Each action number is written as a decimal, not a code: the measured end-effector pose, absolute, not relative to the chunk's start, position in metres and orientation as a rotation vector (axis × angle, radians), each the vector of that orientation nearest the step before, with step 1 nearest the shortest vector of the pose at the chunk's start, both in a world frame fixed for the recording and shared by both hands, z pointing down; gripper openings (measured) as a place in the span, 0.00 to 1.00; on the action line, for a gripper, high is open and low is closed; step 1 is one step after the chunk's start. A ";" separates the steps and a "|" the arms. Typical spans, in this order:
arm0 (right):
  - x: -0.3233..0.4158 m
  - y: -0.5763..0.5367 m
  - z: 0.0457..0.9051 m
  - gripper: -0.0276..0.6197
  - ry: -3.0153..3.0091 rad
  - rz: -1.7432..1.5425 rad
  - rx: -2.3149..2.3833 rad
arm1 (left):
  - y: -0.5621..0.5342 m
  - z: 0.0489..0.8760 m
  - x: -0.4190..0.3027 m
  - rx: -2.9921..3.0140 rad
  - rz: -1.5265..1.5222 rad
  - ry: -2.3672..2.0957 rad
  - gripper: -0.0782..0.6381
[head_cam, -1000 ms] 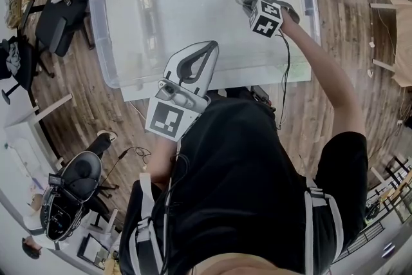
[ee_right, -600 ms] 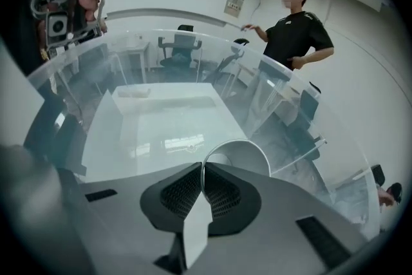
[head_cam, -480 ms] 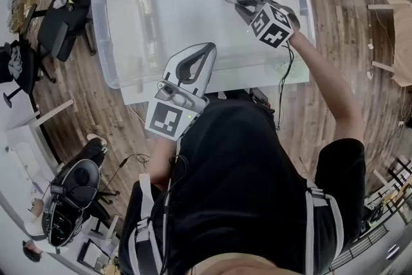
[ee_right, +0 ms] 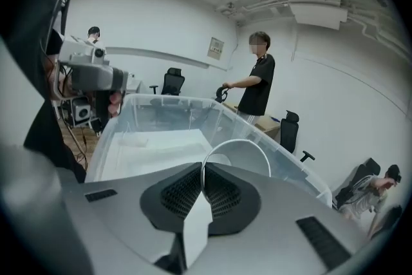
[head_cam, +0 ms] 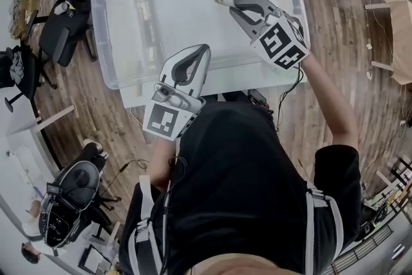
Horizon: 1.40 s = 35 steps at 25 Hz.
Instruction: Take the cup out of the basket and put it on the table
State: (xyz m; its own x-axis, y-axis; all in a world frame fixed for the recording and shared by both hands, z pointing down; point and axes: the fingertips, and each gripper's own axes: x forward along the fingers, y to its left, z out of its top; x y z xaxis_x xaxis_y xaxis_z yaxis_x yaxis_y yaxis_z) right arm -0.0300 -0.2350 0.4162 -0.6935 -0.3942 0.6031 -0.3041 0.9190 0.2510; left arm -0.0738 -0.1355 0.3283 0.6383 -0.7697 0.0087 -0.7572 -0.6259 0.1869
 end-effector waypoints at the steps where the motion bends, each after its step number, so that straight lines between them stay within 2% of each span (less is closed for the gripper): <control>1: -0.031 -0.231 0.407 0.09 -2.416 -0.165 0.508 | -0.134 0.329 -0.074 2.684 -0.095 -1.264 0.13; 15: -0.023 -0.182 0.340 0.09 -2.808 0.035 0.661 | -0.134 0.324 -0.073 2.680 -0.098 -1.293 0.13; 19: -0.021 -0.168 0.332 0.09 -2.904 0.134 0.725 | -0.136 0.324 -0.073 2.683 -0.091 -1.304 0.13; 35: -0.004 -0.148 0.329 0.09 -3.031 0.156 0.790 | -0.133 0.325 -0.057 2.683 -0.068 -1.306 0.13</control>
